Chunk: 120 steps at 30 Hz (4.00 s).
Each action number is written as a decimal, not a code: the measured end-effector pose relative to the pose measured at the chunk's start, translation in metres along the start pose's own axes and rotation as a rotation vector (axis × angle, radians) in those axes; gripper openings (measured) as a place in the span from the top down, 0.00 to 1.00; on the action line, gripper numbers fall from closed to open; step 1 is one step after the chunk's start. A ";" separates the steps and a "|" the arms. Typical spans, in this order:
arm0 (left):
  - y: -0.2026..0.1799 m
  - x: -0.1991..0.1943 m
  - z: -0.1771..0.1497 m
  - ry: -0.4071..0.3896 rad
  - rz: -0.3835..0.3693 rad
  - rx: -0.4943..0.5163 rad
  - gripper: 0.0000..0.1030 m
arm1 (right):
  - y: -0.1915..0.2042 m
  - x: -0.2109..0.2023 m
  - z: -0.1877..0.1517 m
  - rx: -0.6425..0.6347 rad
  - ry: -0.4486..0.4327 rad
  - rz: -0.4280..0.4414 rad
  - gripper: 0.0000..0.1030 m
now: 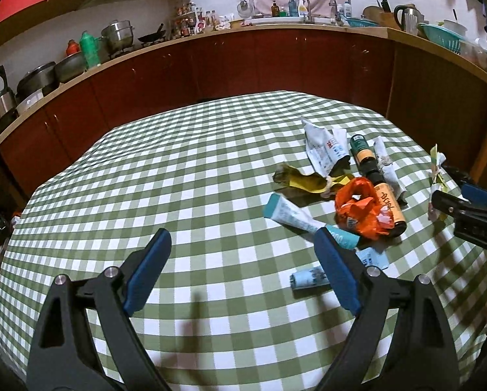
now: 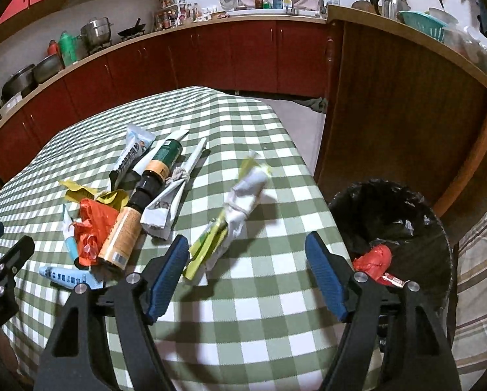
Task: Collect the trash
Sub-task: 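Move both tools back to the table and reach the right tool toward a yellow-white wrapper, then close the right tool on the yellow-white wrapper and lift it, then grasp the light blue tube with the left tool while the right tool holds the wrapper, then carry the wrapper and blue tube over the bin and open both tools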
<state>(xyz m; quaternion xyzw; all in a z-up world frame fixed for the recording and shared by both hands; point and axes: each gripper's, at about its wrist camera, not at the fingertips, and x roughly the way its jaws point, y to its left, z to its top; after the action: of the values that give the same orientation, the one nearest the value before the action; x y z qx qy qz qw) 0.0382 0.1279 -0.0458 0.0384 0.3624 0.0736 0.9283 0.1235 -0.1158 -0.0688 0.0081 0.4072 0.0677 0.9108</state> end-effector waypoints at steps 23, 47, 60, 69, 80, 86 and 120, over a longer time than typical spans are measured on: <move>0.005 0.008 -0.004 0.014 -0.002 -0.002 0.16 | 0.009 0.012 0.007 -0.010 0.031 0.033 0.71; -0.038 -0.001 -0.016 0.021 -0.088 0.115 0.16 | -0.003 -0.027 -0.015 -0.047 -0.049 0.074 0.76; -0.045 0.016 -0.016 0.093 -0.117 0.082 0.15 | -0.008 -0.022 -0.017 -0.032 -0.037 0.098 0.76; -0.057 0.025 -0.017 0.117 -0.145 0.122 0.32 | -0.016 -0.019 -0.017 -0.016 -0.036 0.106 0.76; -0.068 0.016 -0.023 0.111 -0.194 0.169 0.80 | -0.021 -0.021 -0.017 -0.008 -0.038 0.109 0.76; -0.067 0.008 -0.027 0.097 -0.249 0.169 0.92 | -0.022 -0.023 -0.017 -0.007 -0.043 0.109 0.76; -0.095 -0.035 0.010 -0.094 -0.212 0.029 0.96 | -0.050 -0.053 -0.023 -0.050 -0.146 0.019 0.76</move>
<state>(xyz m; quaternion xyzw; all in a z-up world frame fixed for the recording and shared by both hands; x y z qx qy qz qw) 0.0294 0.0286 -0.0269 0.0166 0.3215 -0.0321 0.9462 0.0774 -0.1733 -0.0482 -0.0058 0.3379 0.0856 0.9373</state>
